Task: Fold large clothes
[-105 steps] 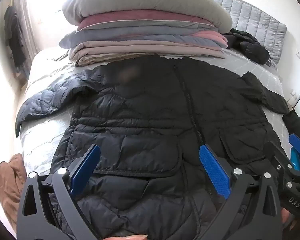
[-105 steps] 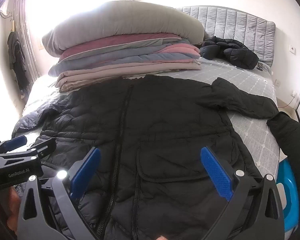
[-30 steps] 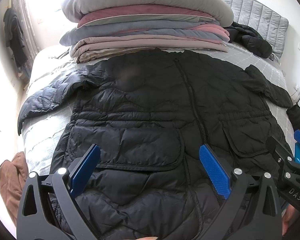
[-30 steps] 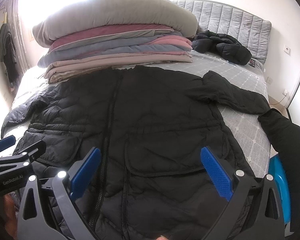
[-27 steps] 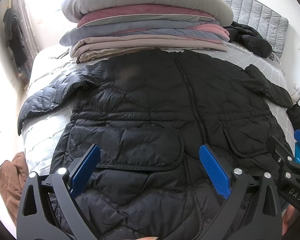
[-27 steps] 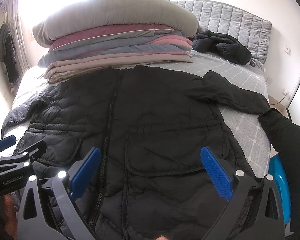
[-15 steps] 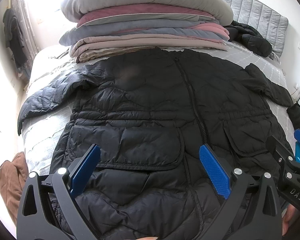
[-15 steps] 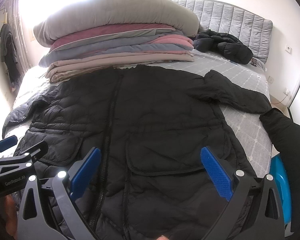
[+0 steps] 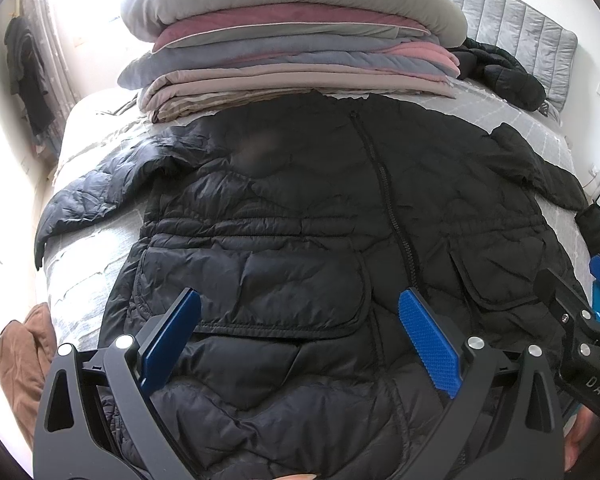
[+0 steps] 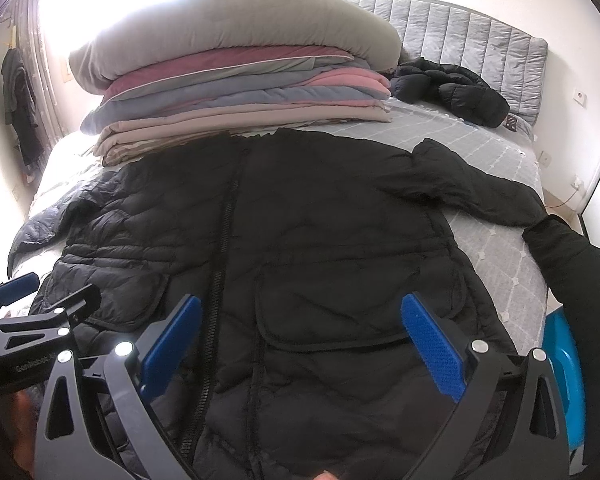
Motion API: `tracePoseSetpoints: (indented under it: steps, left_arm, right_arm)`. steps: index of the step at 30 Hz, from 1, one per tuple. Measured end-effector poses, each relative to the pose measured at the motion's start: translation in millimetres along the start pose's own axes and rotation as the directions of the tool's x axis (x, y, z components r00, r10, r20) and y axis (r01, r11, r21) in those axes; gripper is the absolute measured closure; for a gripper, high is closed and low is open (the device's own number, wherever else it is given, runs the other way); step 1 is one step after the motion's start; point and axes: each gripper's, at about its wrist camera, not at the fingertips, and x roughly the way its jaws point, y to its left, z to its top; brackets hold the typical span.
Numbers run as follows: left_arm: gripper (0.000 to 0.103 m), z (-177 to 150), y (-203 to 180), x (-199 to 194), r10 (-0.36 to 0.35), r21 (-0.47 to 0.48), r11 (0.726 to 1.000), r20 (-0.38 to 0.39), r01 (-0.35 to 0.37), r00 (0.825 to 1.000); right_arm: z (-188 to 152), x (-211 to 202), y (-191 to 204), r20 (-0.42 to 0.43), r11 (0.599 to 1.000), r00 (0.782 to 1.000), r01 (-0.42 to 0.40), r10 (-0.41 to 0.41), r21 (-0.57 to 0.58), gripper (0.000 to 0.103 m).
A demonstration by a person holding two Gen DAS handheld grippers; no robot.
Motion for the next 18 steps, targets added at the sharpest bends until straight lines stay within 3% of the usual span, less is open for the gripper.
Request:
tracePoseSetpoints:
  steps: [5, 9, 13, 16, 18]
  left_arm:
    - [0.007, 0, 1, 1, -0.014, 0.007, 1.0, -0.004, 0.014, 1.0]
    - [0.007, -3, 15, 3, -0.133, 0.023, 0.991, -0.064, 0.134, 0.989]
    - [0.007, -8, 44, 8, -0.213, 0.024, 0.976, -0.115, 0.217, 0.97]
    - [0.007, -15, 89, 6, -0.244, -0.053, 0.97, -0.145, 0.238, 0.959]
    - [0.007, -20, 129, -3, -0.262, -0.129, 0.961, -0.13, 0.246, 0.956]
  right_arm:
    - [2, -2, -3, -0.002, 0.999, 0.999, -0.043, 0.043, -0.006, 0.006]
    - [11, -7, -25, -0.005, 0.992, 0.993, -0.12, 0.12, -0.023, 0.006]
    - [14, -1, -88, -0.09, 0.99, 0.986, -0.138, 0.137, 0.0, 0.006]
    - [7, 5, -147, -0.143, 0.994, 0.984, -0.104, 0.107, 0.031, 0.006]
    - [-6, 14, -189, -0.217, 0.992, 0.97, -0.099, 0.113, 0.074, 0.006]
